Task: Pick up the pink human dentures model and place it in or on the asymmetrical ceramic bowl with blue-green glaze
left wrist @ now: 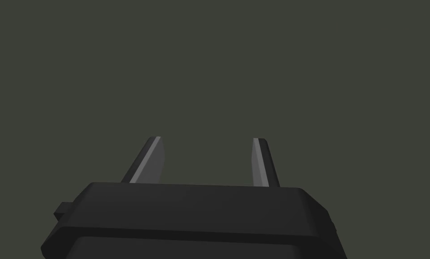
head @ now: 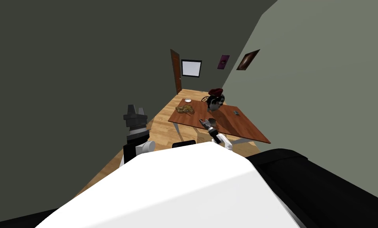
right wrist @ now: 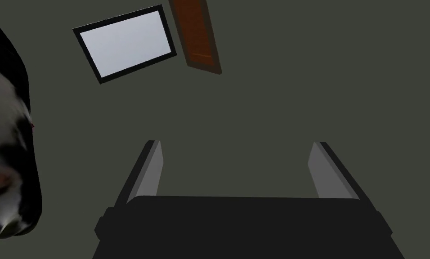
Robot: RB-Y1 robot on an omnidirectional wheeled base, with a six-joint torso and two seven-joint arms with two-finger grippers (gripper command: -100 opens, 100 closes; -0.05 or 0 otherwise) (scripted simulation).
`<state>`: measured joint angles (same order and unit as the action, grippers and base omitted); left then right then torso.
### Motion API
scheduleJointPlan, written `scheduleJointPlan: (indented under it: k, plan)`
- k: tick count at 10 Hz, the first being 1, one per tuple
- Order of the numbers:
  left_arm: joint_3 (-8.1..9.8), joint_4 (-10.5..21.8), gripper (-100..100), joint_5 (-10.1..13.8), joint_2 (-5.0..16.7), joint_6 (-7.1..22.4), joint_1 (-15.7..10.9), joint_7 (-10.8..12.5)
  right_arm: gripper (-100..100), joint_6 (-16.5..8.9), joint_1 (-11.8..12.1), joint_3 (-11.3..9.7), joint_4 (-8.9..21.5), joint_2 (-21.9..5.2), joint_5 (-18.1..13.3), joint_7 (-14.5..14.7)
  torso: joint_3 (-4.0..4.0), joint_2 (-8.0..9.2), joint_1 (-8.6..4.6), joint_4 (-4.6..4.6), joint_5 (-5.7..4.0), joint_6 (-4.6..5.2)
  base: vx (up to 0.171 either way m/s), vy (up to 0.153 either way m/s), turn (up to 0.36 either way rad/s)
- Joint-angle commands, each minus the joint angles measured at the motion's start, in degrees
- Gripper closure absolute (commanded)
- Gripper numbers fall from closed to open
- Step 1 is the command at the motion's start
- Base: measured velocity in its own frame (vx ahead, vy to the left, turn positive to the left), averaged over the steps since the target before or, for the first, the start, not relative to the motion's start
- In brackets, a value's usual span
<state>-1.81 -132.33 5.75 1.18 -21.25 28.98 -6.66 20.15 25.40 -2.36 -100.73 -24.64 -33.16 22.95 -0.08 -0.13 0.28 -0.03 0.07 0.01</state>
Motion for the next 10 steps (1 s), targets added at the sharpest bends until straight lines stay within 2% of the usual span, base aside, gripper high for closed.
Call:
scheduleJointPlan:
  k: [1, 2, 4, 5, 7, 8, 9, 10]
  plan:
    - [0.0, 0.0, 0, 0.0, 0.0, 0.0, 0.0, 0.0, -100, -2.2, -0.6, -0.6, 2.9, -1.9, -2.9, 2.9, 0.0, 0.0, 0.0, 0.0, 0.0, 0.0, 0.059, 0.104, 0.136]
    - [0.0, 0.0, 0, 0.0, 0.0, 0.0, 0.0, 0.0, -100, -2.2, -0.6, -0.6, 3.7, -1.9, -3.1, 3.4, -0.02, -0.03, 0.09, -0.01, 0.01, 0.0, 0.046, 0.067, 0.047]
    - [0.0, 0.0, 0, 0.0, 0.0, 0.0, 0.0, 0.0, -100, -4.4, -1.2, -1.1, 7.8, -4.7, -6.8, 7.1, 0.0, 0.01, -0.07, 0.0, -0.01, 0.01, 0.054, 0.067, 0.128]
    - [0.0, 0.0, 0, 0.0, 0.0, 0.0, 0.0, 0.0, -100, -4.4, -1.2, -1.1, 8.4, -4.7, -6.8, 7.3, -0.02, -0.03, 0.02, -0.01, 0.01, 0.0, 0.044, 0.064, 0.045]
    - [0.0, 0.0, 0, 0.0, 0.0, 0.0, 0.0, 0.0, -100, -6.6, -1.9, -1.6, 12.6, -7.5, -10.4, 11.0, 0.01, 0.03, -0.04, 0.0, 0.0, 0.01, 0.046, 0.064, 0.112]
    - [0.0, 0.0, 0, 0.0, 0.0, 0.0, 0.0, 0.0, -100, -6.6, -1.9, -1.6, 13.2, -7.5, -10.4, 11.2, 0.0, 0.0, -0.02, 0.0, 0.0, 0.01, 0.048, 0.051, 0.045]
    - [0.01, 0.0, 0, 0.0, 0.0, 0.0, 0.0, 0.0, -100, -7.6, -2.2, -1.8, 15.5, -8.9, -12.1, 13.0, 0.01, 0.03, -0.06, 0.0, -0.01, 0.04, 0.047, 0.062, 0.078]
    - [0.0, 0.0, 0, 0.0, 0.0, 0.0, 0.0, 0.0, -100, -7.6, -2.2, -1.8, 15.5, -8.9, -12.1, 13.0, 0.01, 0.03, -0.04, 0.01, 0.0, 0.02, 0.03, 0.044, 0.046]
